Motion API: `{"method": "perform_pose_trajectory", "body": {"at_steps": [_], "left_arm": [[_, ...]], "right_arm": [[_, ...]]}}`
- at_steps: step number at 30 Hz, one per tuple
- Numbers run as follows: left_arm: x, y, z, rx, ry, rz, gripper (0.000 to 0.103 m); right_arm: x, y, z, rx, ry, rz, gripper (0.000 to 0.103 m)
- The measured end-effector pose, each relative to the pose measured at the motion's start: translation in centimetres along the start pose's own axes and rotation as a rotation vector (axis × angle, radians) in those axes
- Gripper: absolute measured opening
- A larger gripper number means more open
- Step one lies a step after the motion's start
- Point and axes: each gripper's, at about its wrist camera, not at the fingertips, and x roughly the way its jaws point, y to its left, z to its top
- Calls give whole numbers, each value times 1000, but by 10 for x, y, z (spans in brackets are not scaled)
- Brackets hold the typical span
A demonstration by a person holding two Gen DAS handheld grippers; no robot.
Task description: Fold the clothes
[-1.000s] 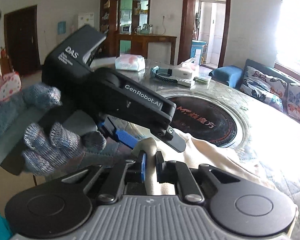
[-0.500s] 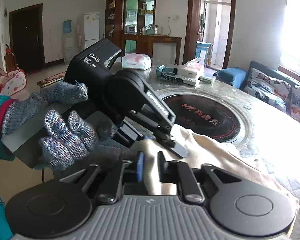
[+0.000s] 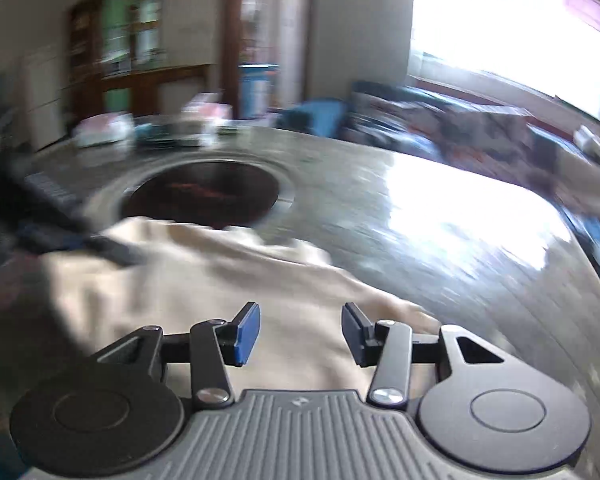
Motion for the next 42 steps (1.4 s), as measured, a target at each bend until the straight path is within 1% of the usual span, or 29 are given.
{"method": "perform_pose_trajectory", "body": {"at_steps": [3, 4, 7, 8, 9, 11, 12, 13, 14, 16, 17, 18, 19, 23, 25, 29, 35, 42], "left_arm": [[0, -2, 0, 29, -7, 20, 20], [0, -3, 0, 39, -10, 25, 20], [0, -7, 0, 69, -13, 41, 20], [1, -8, 0, 80, -15, 48, 20], [1, -10, 1, 92, -16, 56, 20], [3, -14, 1, 119, -22, 71, 20], [3, -16, 1, 136, -26, 79, 20], [3, -19, 1, 153, -31, 87, 19], [2, -22, 1, 171, -36, 96, 19], [1, -27, 0, 207, -47, 111, 19], [1, -30, -1, 224, -52, 118, 18], [0, -34, -1, 246, -58, 124, 18], [0, -39, -2, 272, -64, 133, 17], [-3, -59, -3, 364, -91, 144, 15], [-3, -72, -4, 399, -99, 133, 15], [3, -95, -7, 449, -99, 107, 14], [19, -130, -14, 504, -79, 74, 14], [43, -169, -20, 557, -54, 34, 14]], "right_arm": [[9, -25, -6, 95, 16, -39, 51], [14, -38, -10, 162, 27, -50, 51], [22, -62, -20, 281, 49, -37, 51], [24, -67, -23, 316, 52, -18, 51], [24, -70, -25, 336, 44, -13, 51], [23, -71, -27, 340, 40, -9, 51], [24, -70, -27, 343, 36, -2, 49], [25, -69, -27, 340, 35, 3, 39], [27, -67, -27, 339, 34, 10, 36], [23, -68, -28, 362, 26, 28, 23], [21, -68, -29, 372, 15, 32, 20], [18, -69, -30, 381, 4, 35, 14], [14, -69, -31, 386, -8, 33, 12], [2, -71, -30, 415, -52, 30, 11], [-6, -74, -31, 423, -73, 29, 10], [-26, -79, -30, 413, -122, -3, 10], [-49, -96, -27, 419, -159, -67, 10], [-80, -127, -23, 420, -200, -168, 10]]}}
